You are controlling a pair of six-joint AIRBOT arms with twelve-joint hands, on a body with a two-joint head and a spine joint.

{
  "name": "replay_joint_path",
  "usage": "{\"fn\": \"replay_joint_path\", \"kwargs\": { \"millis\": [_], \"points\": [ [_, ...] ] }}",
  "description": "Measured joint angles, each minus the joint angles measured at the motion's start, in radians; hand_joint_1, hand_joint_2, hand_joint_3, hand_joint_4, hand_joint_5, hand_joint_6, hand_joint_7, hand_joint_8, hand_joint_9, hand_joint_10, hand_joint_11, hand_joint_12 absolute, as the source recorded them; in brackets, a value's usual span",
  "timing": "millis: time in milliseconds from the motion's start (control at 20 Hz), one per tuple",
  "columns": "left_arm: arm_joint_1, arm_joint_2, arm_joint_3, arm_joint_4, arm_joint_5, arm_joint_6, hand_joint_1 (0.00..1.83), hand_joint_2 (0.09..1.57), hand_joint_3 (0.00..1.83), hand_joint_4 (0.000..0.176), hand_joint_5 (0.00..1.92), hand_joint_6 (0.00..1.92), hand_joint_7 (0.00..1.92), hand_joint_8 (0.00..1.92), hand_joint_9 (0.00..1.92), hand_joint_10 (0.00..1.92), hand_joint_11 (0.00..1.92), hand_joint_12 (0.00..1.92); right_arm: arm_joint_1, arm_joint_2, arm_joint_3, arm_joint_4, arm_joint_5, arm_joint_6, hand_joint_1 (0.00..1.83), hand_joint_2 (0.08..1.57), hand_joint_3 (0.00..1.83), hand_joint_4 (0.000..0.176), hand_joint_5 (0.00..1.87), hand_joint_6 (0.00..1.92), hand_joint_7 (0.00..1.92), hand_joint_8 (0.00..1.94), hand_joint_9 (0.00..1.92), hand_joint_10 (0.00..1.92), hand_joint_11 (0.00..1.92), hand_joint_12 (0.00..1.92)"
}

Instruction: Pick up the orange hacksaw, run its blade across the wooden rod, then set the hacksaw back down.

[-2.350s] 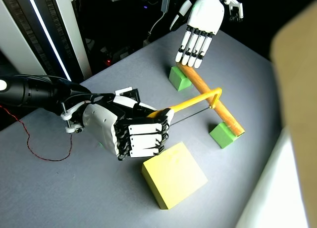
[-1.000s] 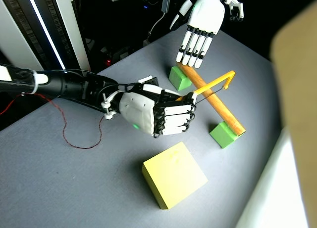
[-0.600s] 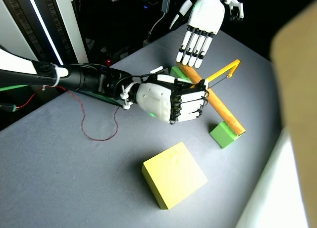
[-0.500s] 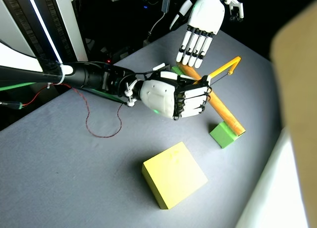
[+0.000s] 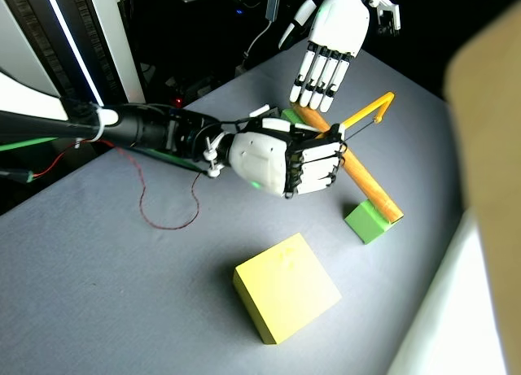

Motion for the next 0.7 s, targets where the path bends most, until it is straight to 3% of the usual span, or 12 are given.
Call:
{"fn": "replay_joint_path", "kwargs": {
  "millis": [200, 400, 700],
  "points": [
    [0.0, 0.0, -0.001, 0.0, 0.001, 0.0, 0.03, 1.22, 0.0, 0.0, 0.08, 0.0, 0.08, 0.0, 0.07, 0.0, 0.0, 0.17, -0.024, 0.058, -0.056, -0.004, 0.0, -0.014, 1.49, 1.14, 0.0, 0.0, 0.84, 0.92, 0.82, 1.1, 0.96, 1.18, 0.78, 1.7],
    [0.0, 0.0, -0.001, 0.0, 0.002, 0.0, 0.05, 1.2, 0.0, 0.0, 0.1, 0.0, 0.11, 0.0, 0.1, 0.0, 0.0, 0.24, -0.066, 0.165, -0.142, -0.011, 0.026, -0.038, 1.48, 1.15, 0.0, 0.0, 0.82, 0.95, 0.79, 1.13, 0.94, 1.21, 0.78, 1.71],
    [0.0, 0.0, -0.001, 0.0, 0.001, 0.0, 0.04, 1.22, 0.0, 0.0, 0.08, 0.0, 0.08, 0.0, 0.09, 0.0, 0.0, 0.23, -0.055, 0.185, -0.152, -0.008, 0.051, -0.047, 1.48, 1.15, 0.0, 0.0, 0.82, 0.96, 0.79, 1.14, 0.93, 1.23, 0.78, 1.72]
  ]
}}
